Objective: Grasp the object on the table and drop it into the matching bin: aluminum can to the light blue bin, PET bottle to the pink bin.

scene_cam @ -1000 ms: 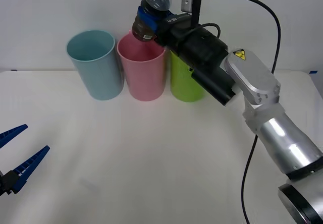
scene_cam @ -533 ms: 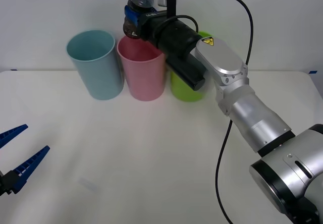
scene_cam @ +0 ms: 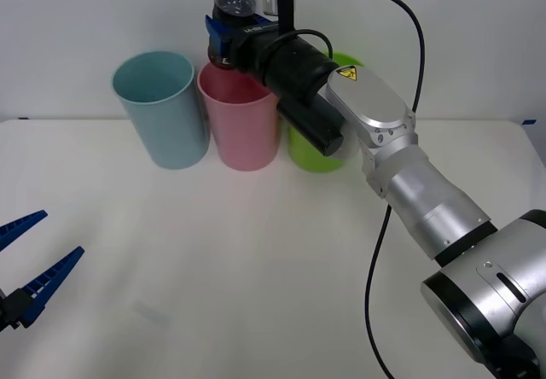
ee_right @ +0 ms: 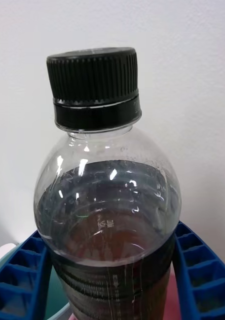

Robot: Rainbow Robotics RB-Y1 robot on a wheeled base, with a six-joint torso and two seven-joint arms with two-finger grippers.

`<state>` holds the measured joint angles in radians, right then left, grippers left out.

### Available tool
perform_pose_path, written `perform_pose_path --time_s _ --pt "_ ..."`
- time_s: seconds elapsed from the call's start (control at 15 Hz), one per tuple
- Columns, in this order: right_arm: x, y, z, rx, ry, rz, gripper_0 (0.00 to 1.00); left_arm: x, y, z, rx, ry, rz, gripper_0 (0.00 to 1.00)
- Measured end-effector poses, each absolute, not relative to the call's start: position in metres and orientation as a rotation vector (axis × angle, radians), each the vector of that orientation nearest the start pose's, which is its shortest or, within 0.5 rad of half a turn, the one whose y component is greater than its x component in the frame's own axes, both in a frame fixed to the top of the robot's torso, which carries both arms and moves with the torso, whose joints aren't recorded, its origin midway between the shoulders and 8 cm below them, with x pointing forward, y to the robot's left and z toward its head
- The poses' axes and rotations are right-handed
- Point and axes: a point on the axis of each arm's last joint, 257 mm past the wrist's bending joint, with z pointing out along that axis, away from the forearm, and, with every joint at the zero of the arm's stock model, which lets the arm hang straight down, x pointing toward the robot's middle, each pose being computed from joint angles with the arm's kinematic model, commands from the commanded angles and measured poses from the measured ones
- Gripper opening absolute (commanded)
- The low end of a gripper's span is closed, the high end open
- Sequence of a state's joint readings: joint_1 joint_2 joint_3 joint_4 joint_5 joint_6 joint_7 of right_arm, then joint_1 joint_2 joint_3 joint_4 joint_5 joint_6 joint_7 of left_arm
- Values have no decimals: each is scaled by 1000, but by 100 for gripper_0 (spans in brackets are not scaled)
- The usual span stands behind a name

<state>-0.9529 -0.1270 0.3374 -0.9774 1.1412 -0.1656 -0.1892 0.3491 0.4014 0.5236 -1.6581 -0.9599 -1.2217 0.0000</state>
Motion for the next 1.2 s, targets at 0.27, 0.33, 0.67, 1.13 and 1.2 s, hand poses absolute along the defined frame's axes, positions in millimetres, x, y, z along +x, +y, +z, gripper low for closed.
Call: perform_pose_path --time_s 0.27,0.33,0.67,1.13,1.2 --pt "658 78 7 -413 1348 657 100 342 330 -169 465 1441 -567 100" --pt "658 78 7 -414 1348 656 100 342 330 -169 465 1441 -567 100" --pt "645 63 7 -436 1314 656 100 342 330 -169 465 1441 -567 100" --pt "577 12 -15 -501 1254 651 100 342 330 -169 465 1441 -567 100" --pt "567 1 -21 -508 1255 648 100 342 330 -169 465 1441 -567 100"
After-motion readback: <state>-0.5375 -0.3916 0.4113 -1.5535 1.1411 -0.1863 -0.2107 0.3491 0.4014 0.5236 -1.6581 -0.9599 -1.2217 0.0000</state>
